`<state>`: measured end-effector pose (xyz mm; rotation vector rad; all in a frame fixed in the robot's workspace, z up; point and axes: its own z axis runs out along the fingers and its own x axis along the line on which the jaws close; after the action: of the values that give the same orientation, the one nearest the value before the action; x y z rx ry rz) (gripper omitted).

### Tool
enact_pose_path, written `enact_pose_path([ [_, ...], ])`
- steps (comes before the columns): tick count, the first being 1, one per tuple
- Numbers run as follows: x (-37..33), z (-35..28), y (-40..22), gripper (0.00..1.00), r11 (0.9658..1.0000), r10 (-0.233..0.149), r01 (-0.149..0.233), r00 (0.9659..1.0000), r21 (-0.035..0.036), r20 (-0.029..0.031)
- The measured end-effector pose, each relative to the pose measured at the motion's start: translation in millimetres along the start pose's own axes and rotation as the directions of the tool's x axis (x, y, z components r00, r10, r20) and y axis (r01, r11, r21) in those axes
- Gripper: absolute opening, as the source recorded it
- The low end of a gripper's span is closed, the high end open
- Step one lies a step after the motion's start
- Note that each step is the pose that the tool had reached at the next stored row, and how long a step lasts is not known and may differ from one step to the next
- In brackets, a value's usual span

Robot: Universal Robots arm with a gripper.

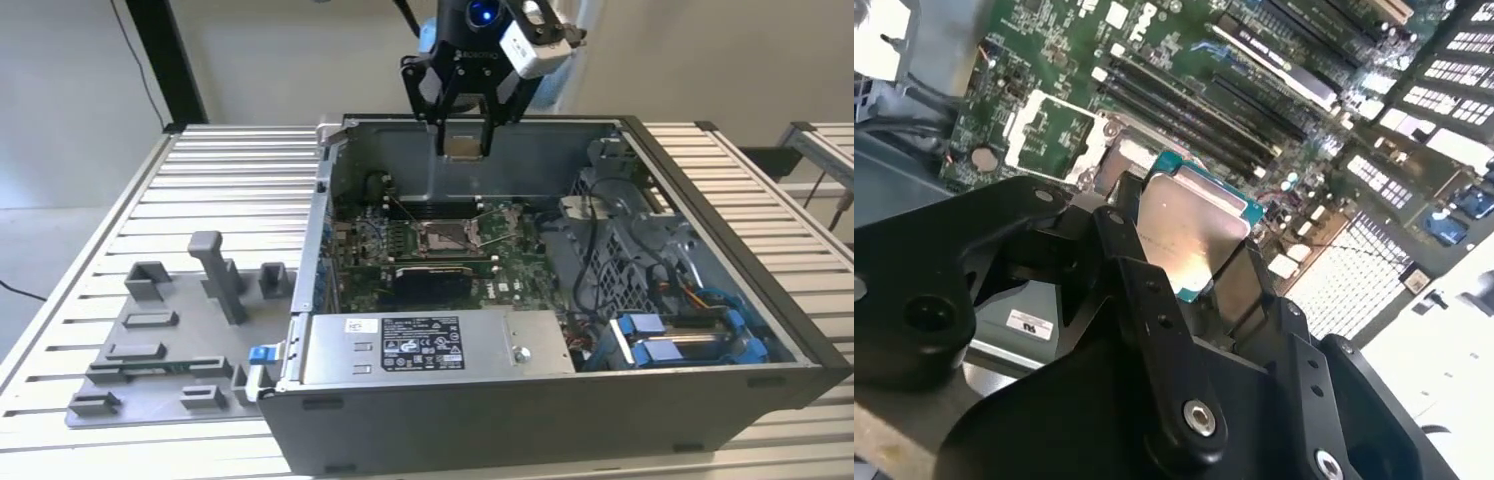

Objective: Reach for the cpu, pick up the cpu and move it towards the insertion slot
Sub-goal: 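Pick up the cpu and move it towards the insertion slot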

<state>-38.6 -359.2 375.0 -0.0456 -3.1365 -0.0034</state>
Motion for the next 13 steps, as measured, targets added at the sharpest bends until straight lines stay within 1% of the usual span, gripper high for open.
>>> enact_pose_path([
  [4,0.3,1.6,13.1,0.0,1.0,0.0,0.0,1.0,0.0011,-0.0001],
  [7,0.4,2.9,21.5,0.0,1.0,0.0,0.0,1.0,0.0016,0.0],
  [10,0.5,4.0,27.7,0.0,1.0,0.0,0.0,1.0,0.0018,0.0],
  [13,0.6,6.0,30.7,0.0,1.0,0.0,0.0,1.0,0.0018,0.0001],
])
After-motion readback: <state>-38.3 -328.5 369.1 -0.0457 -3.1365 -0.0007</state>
